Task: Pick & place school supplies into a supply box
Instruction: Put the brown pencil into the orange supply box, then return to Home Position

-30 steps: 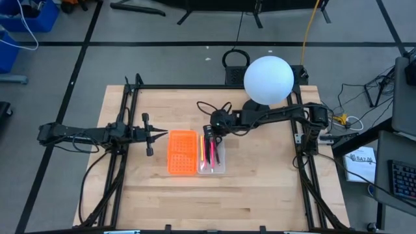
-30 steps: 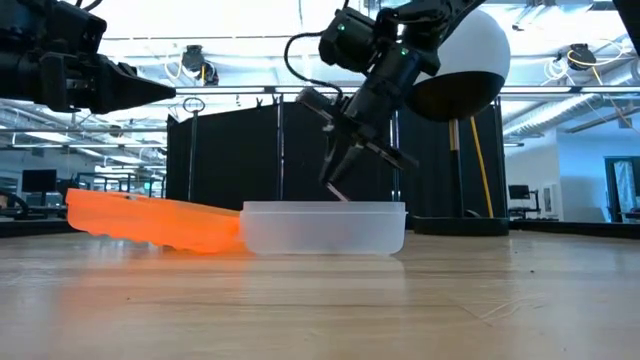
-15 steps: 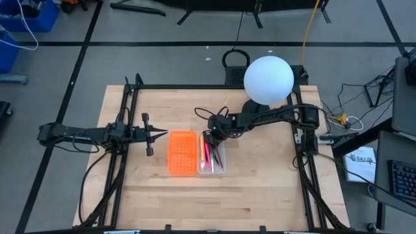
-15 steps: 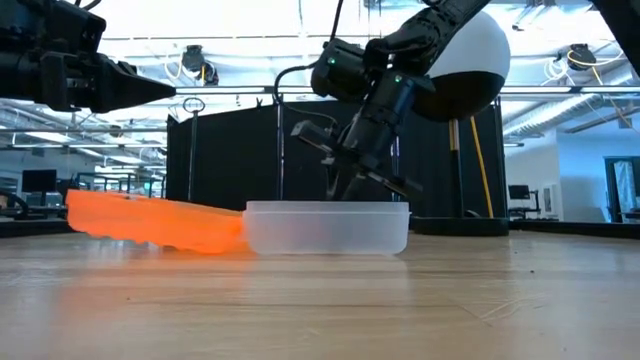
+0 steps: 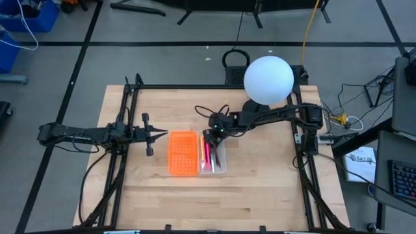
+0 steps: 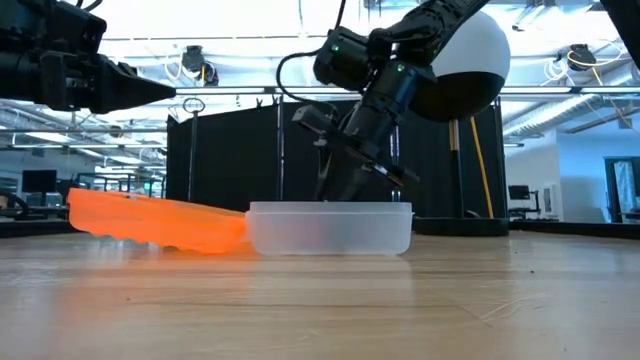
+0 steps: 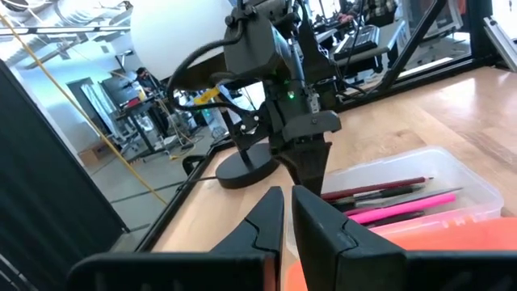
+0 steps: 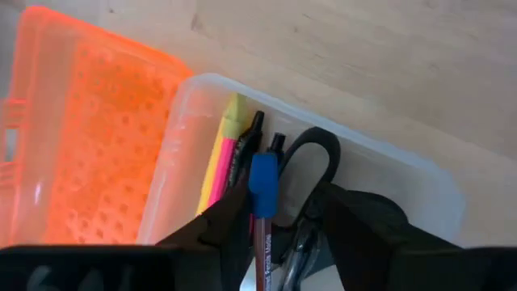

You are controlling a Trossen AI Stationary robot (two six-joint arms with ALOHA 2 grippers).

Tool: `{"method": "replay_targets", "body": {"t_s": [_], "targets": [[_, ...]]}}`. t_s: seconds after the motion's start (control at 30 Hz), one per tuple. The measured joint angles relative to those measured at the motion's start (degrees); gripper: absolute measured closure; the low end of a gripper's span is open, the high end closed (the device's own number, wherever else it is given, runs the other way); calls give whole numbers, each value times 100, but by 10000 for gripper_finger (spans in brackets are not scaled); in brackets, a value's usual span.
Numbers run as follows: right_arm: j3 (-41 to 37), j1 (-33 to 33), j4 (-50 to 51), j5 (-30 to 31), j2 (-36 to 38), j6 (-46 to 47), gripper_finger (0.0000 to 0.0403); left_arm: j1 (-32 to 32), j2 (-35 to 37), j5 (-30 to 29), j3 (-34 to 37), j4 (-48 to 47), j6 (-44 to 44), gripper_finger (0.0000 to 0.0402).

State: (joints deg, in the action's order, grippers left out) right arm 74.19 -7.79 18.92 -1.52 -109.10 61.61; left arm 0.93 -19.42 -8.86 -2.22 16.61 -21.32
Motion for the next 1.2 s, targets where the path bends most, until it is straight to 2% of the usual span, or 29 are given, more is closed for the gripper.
{"method": "replay_targets", "body": {"t_s": [0.2, 0.4, 0.63, 0.9, 1.03, 1.13, 1.2], "targets": [[0, 0, 28, -5, -6, -249, 248, 0, -2, -1, 0, -1, 2, 364], [14, -39, 466, -13, -2, -370, 248, 0, 0, -1, 0, 0, 2, 364], [653, -46, 1693, -241, -4, -532, 248, 0, 0, -2, 0, -1, 6, 364], [1342, -31, 2255, -134, -2, -695, 260, 0, -1, -6, 0, 25, 9, 364], [1497, 147, 2102, 17, 129, -1826, 270, 0, 0, -7, 0, 7, 19, 364], [1502, 427, 1567, -1, 399, -2949, 282, 0, -2, -24, 0, -27, -3, 364], [1444, 682, 1241, 290, 654, -3609, 292, 10, 1, -22, 0, -56, -76, 364]]}}
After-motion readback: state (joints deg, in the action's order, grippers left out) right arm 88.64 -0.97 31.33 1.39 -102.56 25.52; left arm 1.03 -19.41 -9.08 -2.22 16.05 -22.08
